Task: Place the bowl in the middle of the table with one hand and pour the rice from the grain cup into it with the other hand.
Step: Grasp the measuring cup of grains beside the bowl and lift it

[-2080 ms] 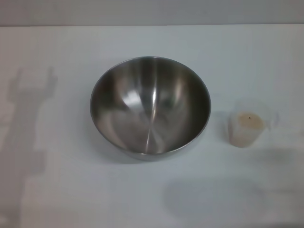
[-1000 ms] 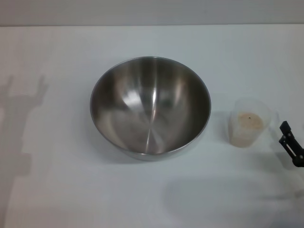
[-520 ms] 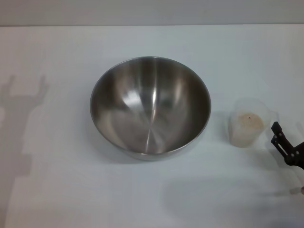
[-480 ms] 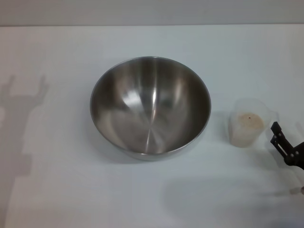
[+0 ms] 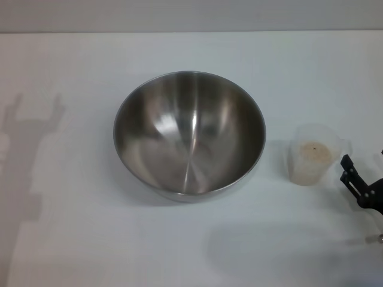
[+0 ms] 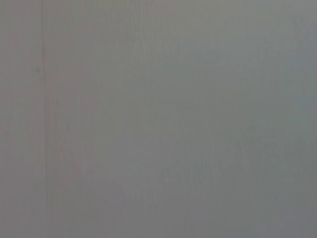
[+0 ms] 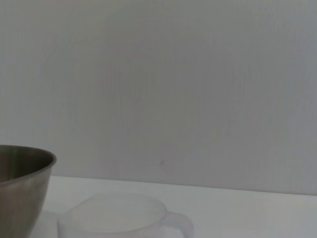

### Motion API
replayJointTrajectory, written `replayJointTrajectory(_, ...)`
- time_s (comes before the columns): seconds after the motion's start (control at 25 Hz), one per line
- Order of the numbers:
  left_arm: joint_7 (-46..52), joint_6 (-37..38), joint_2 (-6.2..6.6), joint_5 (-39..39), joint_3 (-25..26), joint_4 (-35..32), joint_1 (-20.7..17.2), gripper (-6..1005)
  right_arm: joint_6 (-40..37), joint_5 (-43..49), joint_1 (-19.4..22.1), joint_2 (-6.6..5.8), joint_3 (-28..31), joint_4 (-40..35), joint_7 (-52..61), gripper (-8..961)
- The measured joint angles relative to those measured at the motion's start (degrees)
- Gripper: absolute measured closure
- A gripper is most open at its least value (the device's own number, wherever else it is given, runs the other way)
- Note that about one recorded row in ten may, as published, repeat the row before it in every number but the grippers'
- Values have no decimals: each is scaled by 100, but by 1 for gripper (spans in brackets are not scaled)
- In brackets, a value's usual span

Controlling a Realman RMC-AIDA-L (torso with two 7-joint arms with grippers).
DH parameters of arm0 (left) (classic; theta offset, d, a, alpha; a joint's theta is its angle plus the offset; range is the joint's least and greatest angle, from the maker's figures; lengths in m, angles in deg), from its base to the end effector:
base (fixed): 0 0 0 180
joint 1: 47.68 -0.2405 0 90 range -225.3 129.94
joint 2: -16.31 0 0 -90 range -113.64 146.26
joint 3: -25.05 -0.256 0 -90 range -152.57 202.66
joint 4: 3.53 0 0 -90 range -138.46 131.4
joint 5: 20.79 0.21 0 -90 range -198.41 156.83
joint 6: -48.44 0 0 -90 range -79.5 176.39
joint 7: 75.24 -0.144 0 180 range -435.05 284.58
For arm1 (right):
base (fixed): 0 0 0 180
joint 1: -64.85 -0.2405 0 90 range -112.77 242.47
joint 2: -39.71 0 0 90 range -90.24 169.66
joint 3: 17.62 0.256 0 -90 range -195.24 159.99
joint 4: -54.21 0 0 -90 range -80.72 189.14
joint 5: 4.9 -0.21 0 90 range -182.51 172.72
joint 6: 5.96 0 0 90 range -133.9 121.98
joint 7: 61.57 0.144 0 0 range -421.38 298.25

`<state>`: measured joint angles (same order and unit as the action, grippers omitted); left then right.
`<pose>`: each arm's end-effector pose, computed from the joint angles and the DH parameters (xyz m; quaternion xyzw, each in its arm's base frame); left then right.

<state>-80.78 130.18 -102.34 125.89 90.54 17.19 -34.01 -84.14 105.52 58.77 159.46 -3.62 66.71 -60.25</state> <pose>-0.3131 0.2903 0.0268 -0.6226 -0.0865 -0.3340 0.7024 0.3655 0.1921 -0.0536 -0.7282 0.2525 0.2490 0.5865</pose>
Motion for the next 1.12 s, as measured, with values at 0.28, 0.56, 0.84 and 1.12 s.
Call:
replayJointTrajectory(0.28,0,45,-5,2,-14,-2,-81,158,3,-9,-22,-11,23,-8,0,125)
replayJointTrajectory(0.56,-8,154,-8,1,-52,-6,-177,158,4,-12,-116,-13,32,-16,0,124)
replayJointTrajectory(0.84,-15,222,-8,1,-79,-7,-242,159,74,-20,-225,-13,33,-29,0,126)
replayJointTrajectory(1.12,-19,222,-2,1,-82,-6,-280,159,151,-21,-326,-13,84,-30,0,125)
